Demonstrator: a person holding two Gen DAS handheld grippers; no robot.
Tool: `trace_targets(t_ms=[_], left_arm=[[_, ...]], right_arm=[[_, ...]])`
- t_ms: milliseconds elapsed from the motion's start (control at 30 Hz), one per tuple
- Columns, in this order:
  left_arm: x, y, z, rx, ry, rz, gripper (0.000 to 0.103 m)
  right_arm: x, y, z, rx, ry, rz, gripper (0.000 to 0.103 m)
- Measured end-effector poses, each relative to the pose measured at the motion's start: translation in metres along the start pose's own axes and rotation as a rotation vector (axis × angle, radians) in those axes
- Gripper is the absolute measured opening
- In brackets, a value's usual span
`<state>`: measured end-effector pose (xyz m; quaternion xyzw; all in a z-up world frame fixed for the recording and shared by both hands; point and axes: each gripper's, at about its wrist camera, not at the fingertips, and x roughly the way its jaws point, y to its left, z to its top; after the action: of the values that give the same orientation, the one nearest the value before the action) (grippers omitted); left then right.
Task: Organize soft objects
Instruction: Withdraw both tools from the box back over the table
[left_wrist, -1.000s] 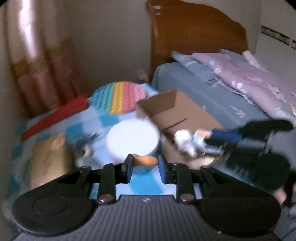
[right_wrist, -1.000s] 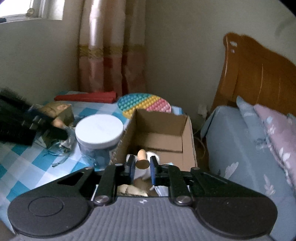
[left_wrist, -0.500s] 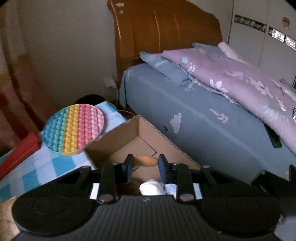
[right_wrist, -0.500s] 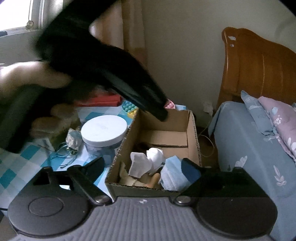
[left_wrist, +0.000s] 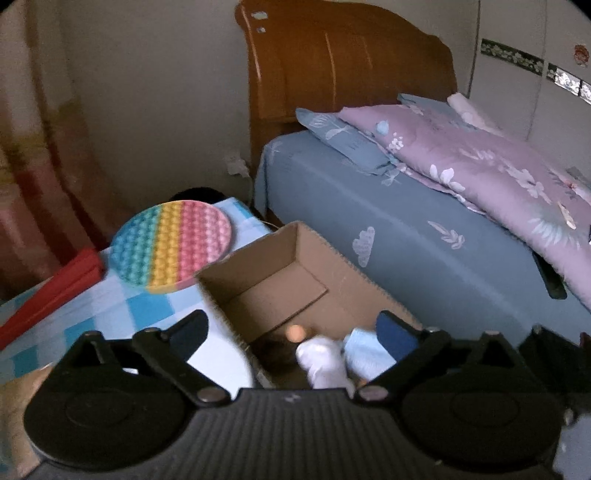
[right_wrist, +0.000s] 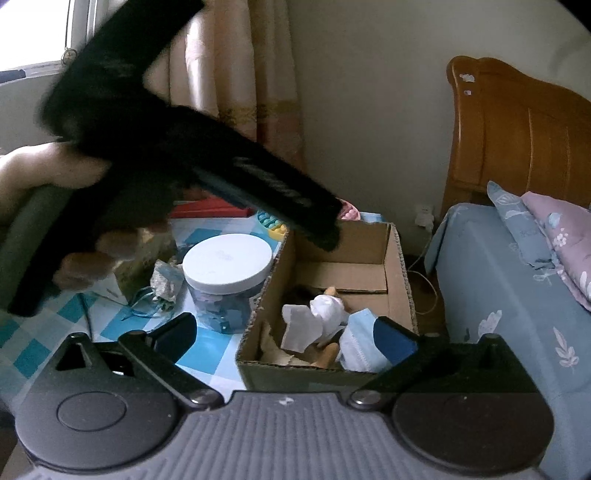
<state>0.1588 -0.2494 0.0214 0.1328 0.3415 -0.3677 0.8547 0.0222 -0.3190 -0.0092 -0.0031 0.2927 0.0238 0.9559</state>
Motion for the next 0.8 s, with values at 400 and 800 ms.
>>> trace_targets(t_ms=[400,800], left_arm=[[-0.091,0.036,-0.069,-0.172,-0.063,0.161,0.101],[-0.139,0.077,-0.175,-0.315,-0.025,0.441,0.101]], right_arm=[[-0.024,0.029,0.001,0.051,-0.011,0.045,0.103],[-0.016,0.09,-0.001,-0.089,0.083,0.059,0.103]])
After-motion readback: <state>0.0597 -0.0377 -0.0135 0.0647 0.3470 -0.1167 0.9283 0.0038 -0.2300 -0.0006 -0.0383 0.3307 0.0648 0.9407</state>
